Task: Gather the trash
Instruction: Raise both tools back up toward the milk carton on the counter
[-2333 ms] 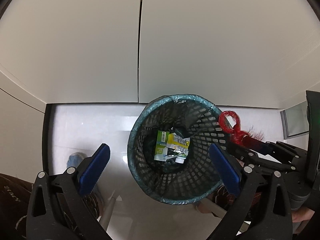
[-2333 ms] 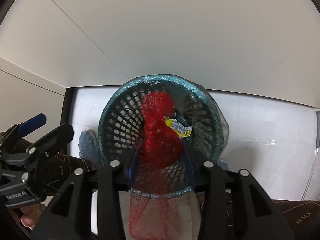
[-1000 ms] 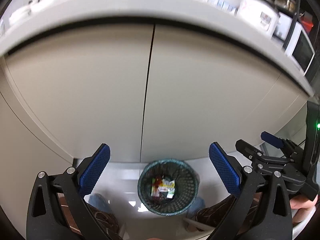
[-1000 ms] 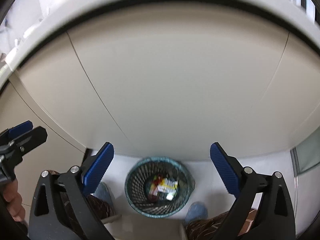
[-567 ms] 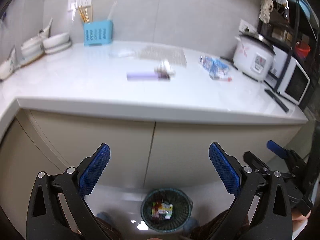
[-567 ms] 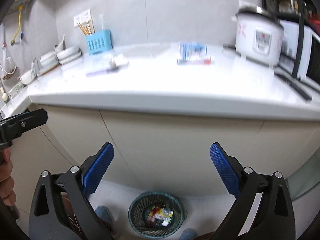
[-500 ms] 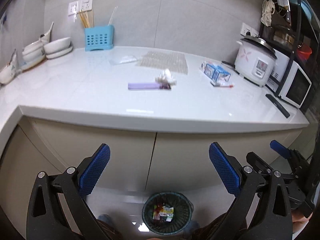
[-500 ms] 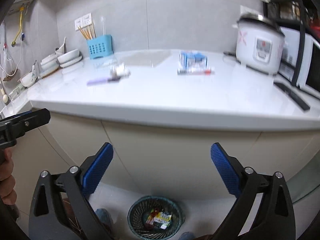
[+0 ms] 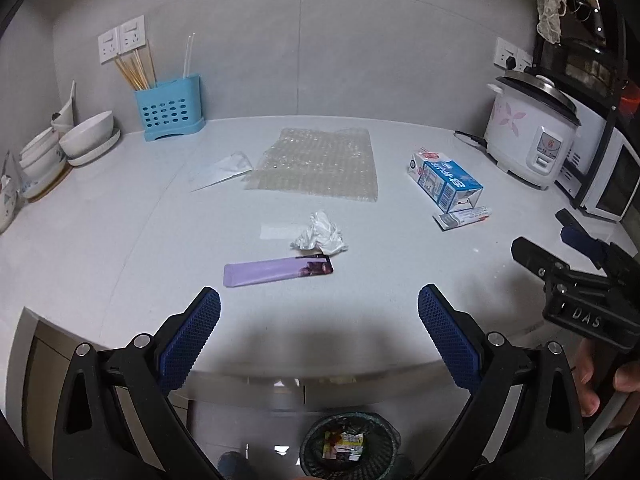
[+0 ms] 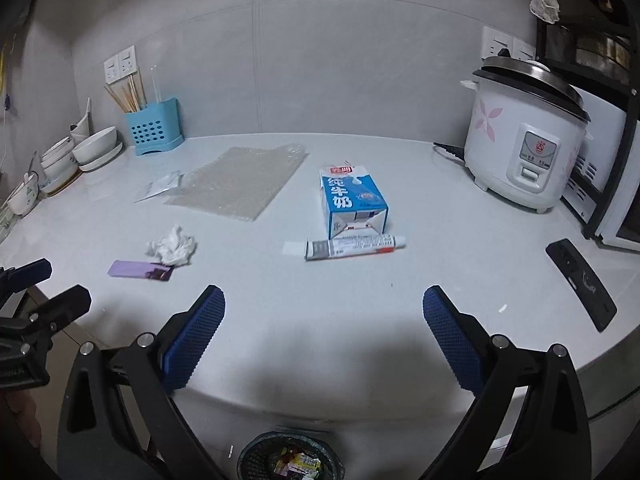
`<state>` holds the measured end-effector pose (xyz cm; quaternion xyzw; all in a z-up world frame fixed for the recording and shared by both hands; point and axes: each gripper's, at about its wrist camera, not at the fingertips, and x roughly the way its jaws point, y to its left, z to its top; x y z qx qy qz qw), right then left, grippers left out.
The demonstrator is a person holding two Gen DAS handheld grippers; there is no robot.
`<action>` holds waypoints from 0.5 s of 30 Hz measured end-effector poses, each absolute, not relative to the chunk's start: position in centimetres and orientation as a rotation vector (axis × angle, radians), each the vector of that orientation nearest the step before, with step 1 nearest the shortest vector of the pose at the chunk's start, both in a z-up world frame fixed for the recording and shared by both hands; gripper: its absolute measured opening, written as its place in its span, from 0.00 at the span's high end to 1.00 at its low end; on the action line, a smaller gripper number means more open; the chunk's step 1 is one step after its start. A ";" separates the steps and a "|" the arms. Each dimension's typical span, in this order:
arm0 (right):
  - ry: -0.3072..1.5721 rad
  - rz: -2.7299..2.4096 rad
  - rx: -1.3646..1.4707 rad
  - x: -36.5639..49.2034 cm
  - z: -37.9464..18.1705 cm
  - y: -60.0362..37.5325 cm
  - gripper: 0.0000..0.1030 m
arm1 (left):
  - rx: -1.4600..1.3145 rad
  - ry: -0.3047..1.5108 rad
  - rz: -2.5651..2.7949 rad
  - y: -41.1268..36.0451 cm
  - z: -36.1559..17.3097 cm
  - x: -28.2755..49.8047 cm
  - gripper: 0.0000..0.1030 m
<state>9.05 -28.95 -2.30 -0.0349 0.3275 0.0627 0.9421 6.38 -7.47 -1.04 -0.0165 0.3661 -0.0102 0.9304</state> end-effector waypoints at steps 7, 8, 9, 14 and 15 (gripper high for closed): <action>0.739 0.083 -0.103 18.1 -2.2 -29.0 0.07 | -0.022 0.826 0.007 -7.2 -2.8 12.9 0.05; 0.752 0.078 -0.107 19.1 -2.2 -28.9 0.07 | -0.020 0.837 0.011 -7.2 -3.2 13.7 0.05; 0.766 0.072 -0.112 20.3 -2.4 -28.9 0.07 | -0.022 0.851 0.020 -7.1 -3.5 14.4 0.05; 0.810 0.041 -0.127 24.1 -3.8 -28.9 0.07 | -0.042 0.917 0.011 -7.2 -5.5 17.1 0.06; 0.824 0.043 -0.125 24.8 -4.2 -28.9 0.07 | -0.034 0.920 0.012 -7.4 -5.8 17.4 0.06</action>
